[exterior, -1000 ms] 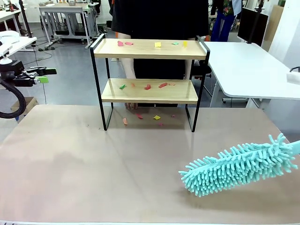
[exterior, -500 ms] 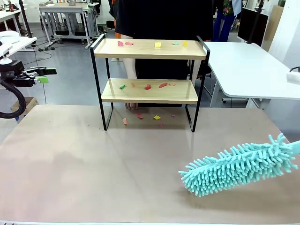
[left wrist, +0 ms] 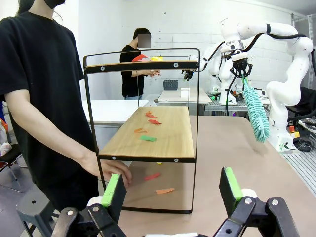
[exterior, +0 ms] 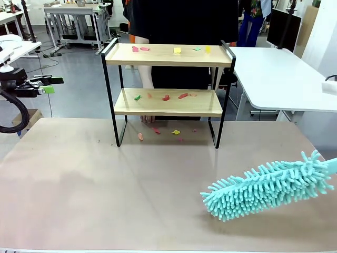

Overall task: Clean the shelf.
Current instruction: Clean the specific section of the Shelf indicated by the human with the Duster.

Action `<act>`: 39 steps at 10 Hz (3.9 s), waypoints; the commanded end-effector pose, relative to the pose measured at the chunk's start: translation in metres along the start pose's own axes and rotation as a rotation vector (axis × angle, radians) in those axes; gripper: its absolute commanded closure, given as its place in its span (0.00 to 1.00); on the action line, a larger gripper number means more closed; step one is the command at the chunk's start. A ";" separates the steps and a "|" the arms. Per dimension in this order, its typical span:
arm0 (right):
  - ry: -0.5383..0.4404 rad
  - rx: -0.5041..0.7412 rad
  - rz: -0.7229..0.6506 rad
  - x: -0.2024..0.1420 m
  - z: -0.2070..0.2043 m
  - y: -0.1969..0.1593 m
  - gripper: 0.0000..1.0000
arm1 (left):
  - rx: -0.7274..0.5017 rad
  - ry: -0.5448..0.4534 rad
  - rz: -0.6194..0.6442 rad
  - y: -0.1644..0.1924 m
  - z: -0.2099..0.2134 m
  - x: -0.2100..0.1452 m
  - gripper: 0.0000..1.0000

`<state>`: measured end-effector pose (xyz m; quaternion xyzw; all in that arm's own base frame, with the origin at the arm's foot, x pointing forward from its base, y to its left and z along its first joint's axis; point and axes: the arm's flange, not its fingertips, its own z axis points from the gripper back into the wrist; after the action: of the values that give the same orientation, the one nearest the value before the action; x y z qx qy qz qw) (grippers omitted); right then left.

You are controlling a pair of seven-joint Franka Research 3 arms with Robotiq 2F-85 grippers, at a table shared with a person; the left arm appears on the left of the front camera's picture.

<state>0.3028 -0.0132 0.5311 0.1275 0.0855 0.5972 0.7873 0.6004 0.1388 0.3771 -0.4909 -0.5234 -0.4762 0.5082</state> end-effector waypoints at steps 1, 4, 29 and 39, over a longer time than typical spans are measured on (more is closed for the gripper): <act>-0.102 0.017 -0.055 0.029 -0.008 0.016 0.87 | 0.001 0.009 -0.014 -0.002 0.001 0.002 0.00; -0.266 0.019 -0.180 0.086 -0.037 0.047 0.87 | 0.001 0.009 -0.014 -0.002 0.001 0.002 0.00; -0.674 -0.152 -0.766 0.329 -0.134 0.042 0.87 | 0.001 0.009 -0.014 -0.002 0.001 0.002 0.00; -0.645 -0.310 -0.842 0.363 -0.160 0.053 0.87 | 0.001 0.009 -0.014 -0.002 0.001 0.002 0.00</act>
<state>0.3058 0.3723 0.4003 0.1283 -0.2061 0.1580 0.9571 0.6005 0.1389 0.3768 -0.4909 -0.5234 -0.4761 0.5084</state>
